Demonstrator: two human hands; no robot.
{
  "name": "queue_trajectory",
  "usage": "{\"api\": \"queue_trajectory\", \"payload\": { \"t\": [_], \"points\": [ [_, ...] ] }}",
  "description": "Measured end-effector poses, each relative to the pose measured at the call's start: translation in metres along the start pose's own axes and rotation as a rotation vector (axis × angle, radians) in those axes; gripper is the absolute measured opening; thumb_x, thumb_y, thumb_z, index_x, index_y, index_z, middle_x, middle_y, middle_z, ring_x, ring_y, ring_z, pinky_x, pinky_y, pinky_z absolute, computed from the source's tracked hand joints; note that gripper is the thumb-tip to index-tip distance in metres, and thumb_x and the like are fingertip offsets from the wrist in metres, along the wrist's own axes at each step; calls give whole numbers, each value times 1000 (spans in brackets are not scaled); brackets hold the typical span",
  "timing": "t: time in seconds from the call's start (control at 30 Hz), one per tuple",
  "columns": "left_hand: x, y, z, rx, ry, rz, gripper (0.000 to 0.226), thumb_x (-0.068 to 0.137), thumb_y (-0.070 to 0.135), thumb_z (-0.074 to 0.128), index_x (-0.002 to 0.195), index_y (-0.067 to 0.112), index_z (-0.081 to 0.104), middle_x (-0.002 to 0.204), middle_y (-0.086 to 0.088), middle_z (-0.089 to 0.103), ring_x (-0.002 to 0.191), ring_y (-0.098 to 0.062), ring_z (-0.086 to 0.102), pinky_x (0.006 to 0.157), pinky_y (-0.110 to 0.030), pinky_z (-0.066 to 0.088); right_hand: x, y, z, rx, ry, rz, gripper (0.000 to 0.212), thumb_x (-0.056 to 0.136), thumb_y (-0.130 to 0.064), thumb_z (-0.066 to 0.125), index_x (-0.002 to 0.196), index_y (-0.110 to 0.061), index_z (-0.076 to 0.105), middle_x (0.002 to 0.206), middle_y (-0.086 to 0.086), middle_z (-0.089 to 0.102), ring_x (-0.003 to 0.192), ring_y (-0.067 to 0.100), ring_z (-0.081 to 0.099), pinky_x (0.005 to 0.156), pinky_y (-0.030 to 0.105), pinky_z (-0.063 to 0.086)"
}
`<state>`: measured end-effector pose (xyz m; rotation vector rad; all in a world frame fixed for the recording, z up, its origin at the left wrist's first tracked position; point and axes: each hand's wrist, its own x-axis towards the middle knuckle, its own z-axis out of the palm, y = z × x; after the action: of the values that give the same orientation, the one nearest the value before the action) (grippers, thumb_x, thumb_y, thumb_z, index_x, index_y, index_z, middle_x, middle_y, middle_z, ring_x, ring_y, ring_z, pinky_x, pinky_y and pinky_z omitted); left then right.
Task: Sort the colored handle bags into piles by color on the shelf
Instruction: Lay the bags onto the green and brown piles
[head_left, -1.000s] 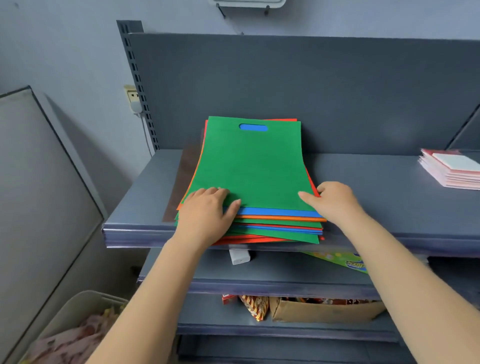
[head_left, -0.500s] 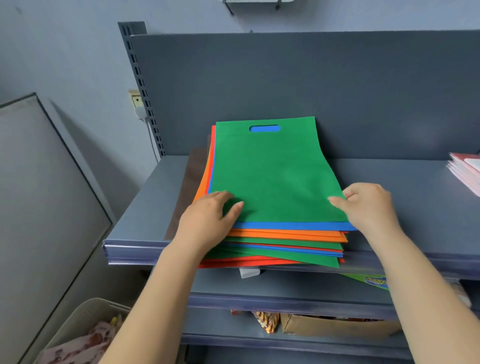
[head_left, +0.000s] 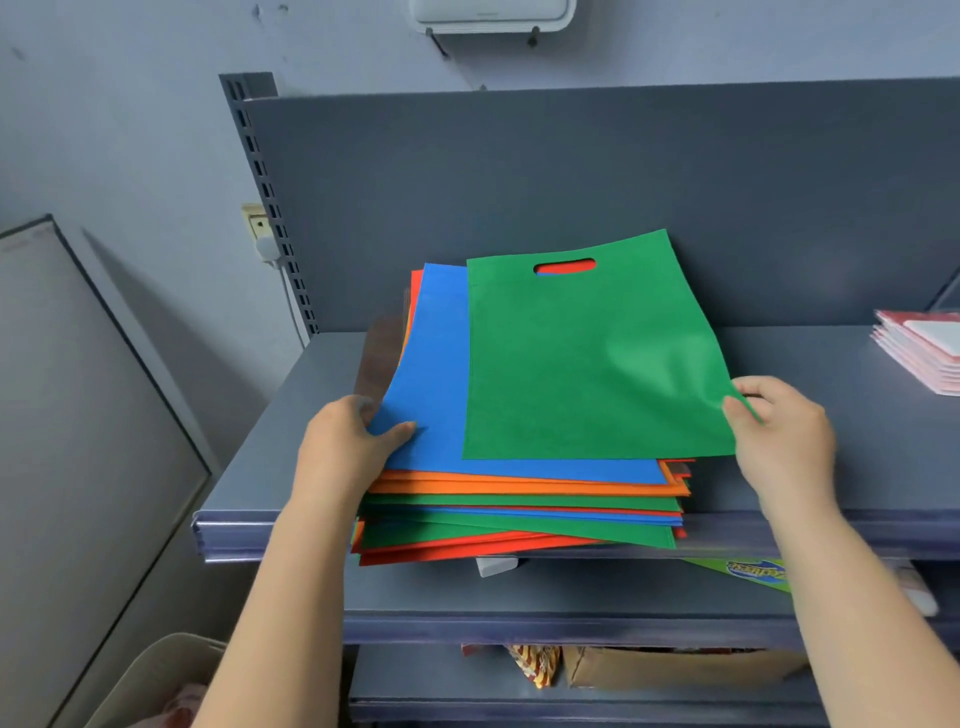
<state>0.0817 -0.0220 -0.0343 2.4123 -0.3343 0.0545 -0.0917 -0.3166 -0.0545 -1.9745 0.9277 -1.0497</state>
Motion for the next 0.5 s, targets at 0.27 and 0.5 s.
{"api": "queue_trajectory", "payload": {
  "t": [0.27, 0.5],
  "points": [
    [-17, 0, -11, -50, 159, 122, 8, 87, 13, 63, 86, 15, 55, 84, 0, 57, 75, -21, 49, 59, -28, 34, -17, -7, -11, 316, -37, 108, 35, 92, 1, 50, 108, -25, 67, 101, -3, 68, 91, 12, 66, 85, 29, 48],
    [-73, 1, -26, -366, 387, 89, 14, 90, 7, 59, 84, 19, 55, 68, -1, 61, 53, -13, 52, 43, -12, 36, -40, -20, -30, 650, -132, 286, 33, 95, 2, 48, 116, -16, 66, 104, 0, 71, 90, 13, 69, 72, 29, 58]
  ]
}}
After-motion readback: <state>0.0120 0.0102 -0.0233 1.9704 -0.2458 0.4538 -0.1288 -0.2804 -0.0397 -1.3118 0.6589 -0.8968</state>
